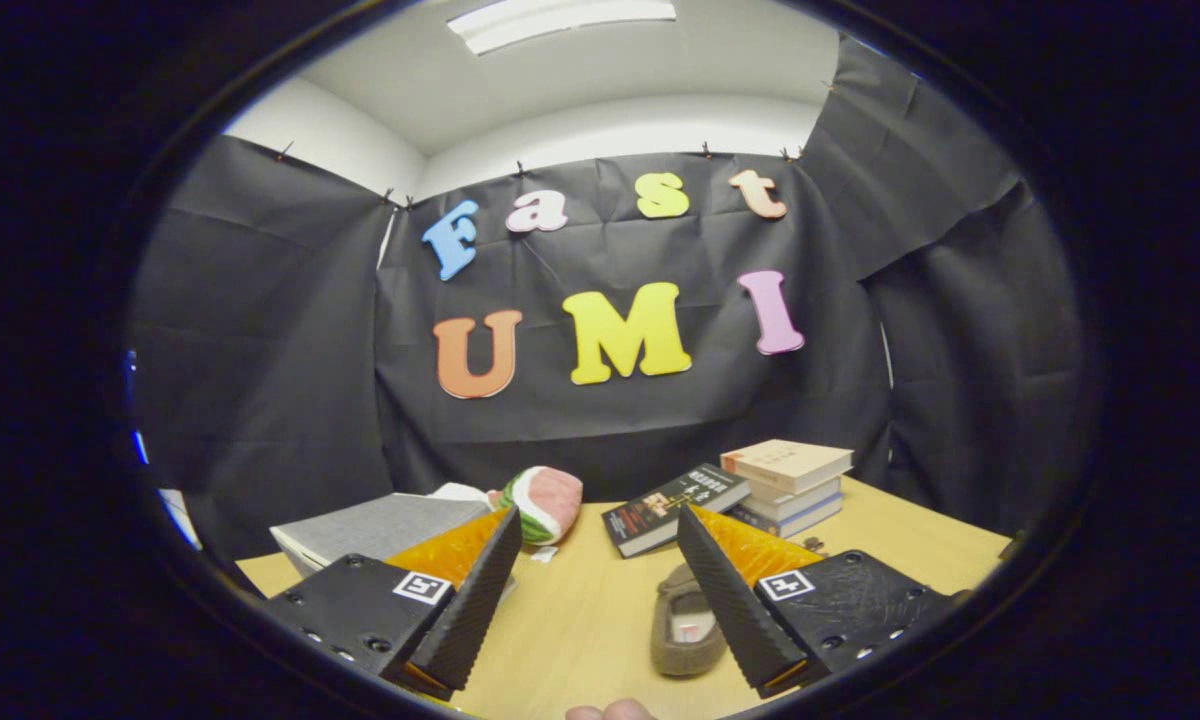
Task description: Open the storage box then place both shoes into the box .Put the left shoe in first, then the right shoe, with the right side of both shoes facing outward in a uniform manner.
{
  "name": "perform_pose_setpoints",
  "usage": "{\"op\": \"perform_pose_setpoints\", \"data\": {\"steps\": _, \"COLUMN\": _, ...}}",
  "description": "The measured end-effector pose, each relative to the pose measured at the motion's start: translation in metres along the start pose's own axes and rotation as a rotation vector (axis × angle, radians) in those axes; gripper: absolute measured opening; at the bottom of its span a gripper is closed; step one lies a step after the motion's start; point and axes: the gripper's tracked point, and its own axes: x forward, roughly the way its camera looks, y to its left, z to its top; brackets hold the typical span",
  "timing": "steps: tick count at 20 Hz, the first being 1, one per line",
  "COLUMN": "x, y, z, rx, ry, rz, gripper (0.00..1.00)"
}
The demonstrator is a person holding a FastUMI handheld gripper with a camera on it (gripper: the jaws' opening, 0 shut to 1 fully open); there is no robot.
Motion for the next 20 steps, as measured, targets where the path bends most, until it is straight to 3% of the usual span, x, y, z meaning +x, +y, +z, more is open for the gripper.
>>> {"op": "perform_pose_setpoints", "data": {"steps": 8, "x": 0.053, "y": 0.094, "z": -0.038, "rx": 0.261, "ry": 0.069, "rz": 0.274, "gripper": 0.95}}
{"op": "perform_pose_setpoints", "data": {"steps": 12, "x": 0.076, "y": 0.115, "z": -0.076, "rx": 0.433, "ry": 0.175, "rz": 0.339, "gripper": 0.95}}
{"op": "perform_pose_setpoints", "data": {"steps": 16, "x": 0.098, "y": 0.118, "z": -0.121, "rx": 0.608, "ry": 0.301, "rz": 0.336, "gripper": 0.95}}
{"op": "perform_pose_setpoints", "data": {"steps": 20, "x": 0.103, "y": 0.127, "z": -0.133, "rx": 0.736, "ry": 0.356, "rz": 0.378, "gripper": 0.95}}
